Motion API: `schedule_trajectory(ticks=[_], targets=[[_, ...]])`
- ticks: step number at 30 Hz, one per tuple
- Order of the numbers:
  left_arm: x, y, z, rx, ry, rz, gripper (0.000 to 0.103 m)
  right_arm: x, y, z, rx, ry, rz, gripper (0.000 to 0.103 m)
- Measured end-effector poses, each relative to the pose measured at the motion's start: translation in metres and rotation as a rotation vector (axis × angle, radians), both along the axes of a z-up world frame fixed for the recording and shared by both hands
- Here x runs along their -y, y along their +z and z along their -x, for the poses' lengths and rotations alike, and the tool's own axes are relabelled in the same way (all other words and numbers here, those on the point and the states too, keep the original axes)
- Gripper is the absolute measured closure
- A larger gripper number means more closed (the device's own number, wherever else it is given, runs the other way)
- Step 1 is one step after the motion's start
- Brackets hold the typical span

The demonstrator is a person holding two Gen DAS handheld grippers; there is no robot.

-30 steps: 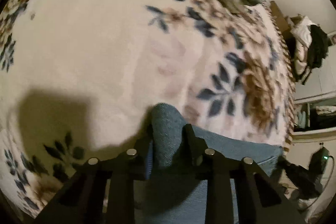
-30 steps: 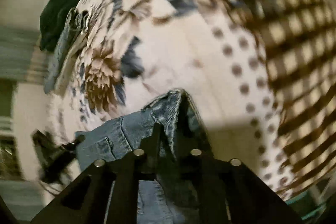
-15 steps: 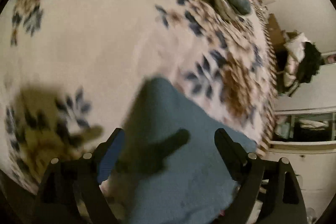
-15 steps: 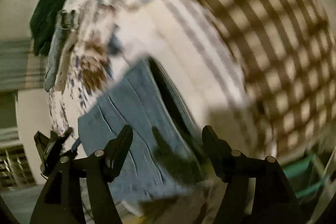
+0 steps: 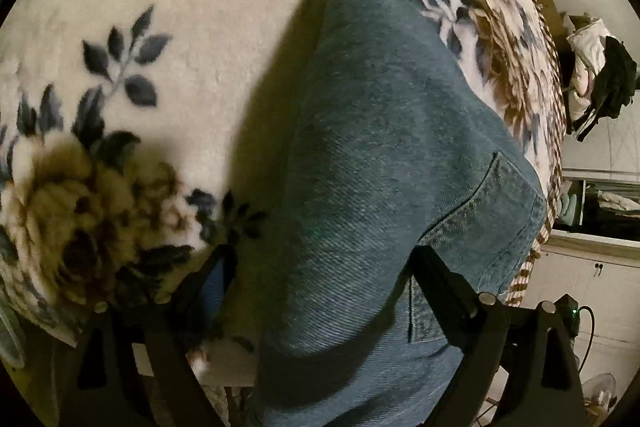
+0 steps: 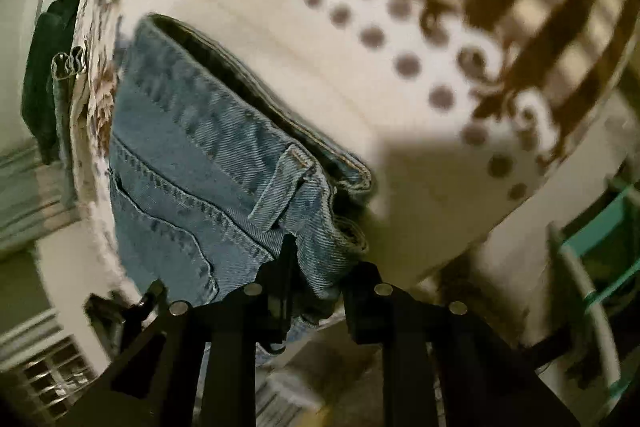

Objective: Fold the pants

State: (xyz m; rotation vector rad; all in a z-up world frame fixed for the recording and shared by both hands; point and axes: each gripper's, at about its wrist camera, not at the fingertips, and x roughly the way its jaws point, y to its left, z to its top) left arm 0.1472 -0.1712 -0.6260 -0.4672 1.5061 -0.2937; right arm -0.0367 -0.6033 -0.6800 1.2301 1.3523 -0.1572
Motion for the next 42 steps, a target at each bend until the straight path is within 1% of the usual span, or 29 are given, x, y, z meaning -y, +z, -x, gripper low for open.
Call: schedule_trajectory(ticks=[1, 2, 3, 4, 5, 7, 8, 9, 11, 14, 16, 19, 22, 25, 27, 29, 30, 31, 32, 33, 34, 35, 36, 38, 40, 42], targets=[[0.000, 0.001, 0.000, 0.000, 0.007, 0.010, 0.011, 0.002, 0.000, 0.000, 0.025, 0.012, -0.015, 0.073], [-0.001, 0.002, 0.000, 0.003, 0.018, 0.029, 0.011, 0.002, 0.001, 0.002, 0.035, 0.023, -0.026, 0.063], [-0.003, 0.003, 0.000, 0.007, 0.027, 0.043, 0.011, 0.000, -0.001, 0.005, 0.054, 0.028, -0.063, 0.049], [-0.006, 0.003, 0.002, 0.010, 0.036, 0.069, 0.011, 0.000, -0.003, 0.010, 0.069, 0.023, -0.090, 0.041], [-0.009, 0.001, 0.002, 0.010, 0.042, 0.093, 0.011, -0.003, -0.007, 0.014, 0.086, 0.017, -0.126, 0.030], [-0.008, -0.004, 0.001, 0.000, 0.049, 0.114, 0.011, -0.017, -0.021, 0.014, 0.111, 0.026, -0.178, 0.030], [-0.008, -0.006, 0.001, -0.003, 0.050, 0.120, 0.011, -0.025, -0.027, 0.012, 0.115, 0.036, -0.180, 0.029], [-0.008, -0.008, 0.001, 0.000, 0.049, 0.127, 0.010, -0.031, -0.029, 0.009, 0.144, 0.032, -0.178, 0.017], [-0.007, -0.009, -0.001, 0.007, 0.039, 0.128, 0.008, -0.037, -0.027, 0.005, 0.209, 0.012, -0.194, 0.000], [-0.005, -0.008, -0.003, 0.011, 0.026, 0.128, 0.008, -0.049, -0.022, -0.004, 0.291, 0.021, -0.227, 0.000], [-0.005, -0.008, -0.005, 0.008, 0.025, 0.132, 0.008, -0.055, -0.022, -0.015, 0.313, 0.031, -0.246, 0.000], [-0.005, -0.009, -0.006, 0.003, 0.029, 0.138, 0.008, -0.061, -0.021, -0.029, 0.318, 0.040, -0.247, 0.000], [-0.002, -0.009, -0.008, 0.007, 0.025, 0.137, 0.008, -0.068, -0.015, -0.038, 0.356, 0.021, -0.278, 0.000], [0.000, -0.010, -0.009, 0.013, 0.018, 0.134, 0.008, -0.077, -0.015, -0.045, 0.360, 0.047, -0.251, 0.000], [0.001, -0.011, -0.010, 0.016, 0.014, 0.132, 0.006, -0.078, -0.021, -0.045, 0.367, 0.023, -0.254, 0.000], [0.002, -0.010, -0.011, 0.020, 0.014, 0.127, 0.006, -0.076, -0.020, -0.042, 0.349, 0.017, -0.232, 0.001], [0.003, -0.009, -0.012, 0.024, 0.013, 0.126, 0.006, -0.072, -0.021, -0.034, 0.340, 0.016, -0.214, 0.009], [0.004, -0.008, -0.012, 0.031, 0.013, 0.126, 0.007, -0.070, -0.019, -0.030, 0.316, 0.012, -0.174, 0.020], [0.006, -0.007, -0.013, 0.039, 0.011, 0.131, 0.008, -0.071, -0.018, -0.027, 0.266, 0.015, -0.106, 0.053], [0.008, -0.005, -0.013, 0.050, 0.006, 0.139, 0.029, -0.071, -0.017, -0.026, 0.259, 0.012, -0.096, 0.061], [0.011, -0.002, -0.013, 0.064, -0.006, 0.145, 0.039, -0.072, -0.015, -0.024, 0.255, -0.004, -0.081, 0.062], [0.013, 0.001, -0.012, 0.075, -0.012, 0.136, 0.043, -0.074, -0.012, -0.023, 0.250, -0.009, -0.062, 0.064], [0.013, 0.006, -0.009, 0.097, -0.019, 0.136, 0.052, -0.077, -0.007, -0.023, 0.244, -0.013, -0.039, 0.066], [0.013, 0.013, -0.005, 0.121, -0.022, 0.146, 0.064, -0.080, 0.001, -0.022, 0.239, -0.018, -0.014, 0.069], [0.013, 0.025, 0.000, 0.152, -0.029, 0.159, 0.071, -0.082, 0.013, -0.021, 0.247, -0.013, 0.009, 0.071], [0.014, 0.037, 0.002, 0.175, -0.029, 0.163, 0.074, -0.083, 0.030, -0.019, 0.268, 0.001, 0.033, 0.073]])
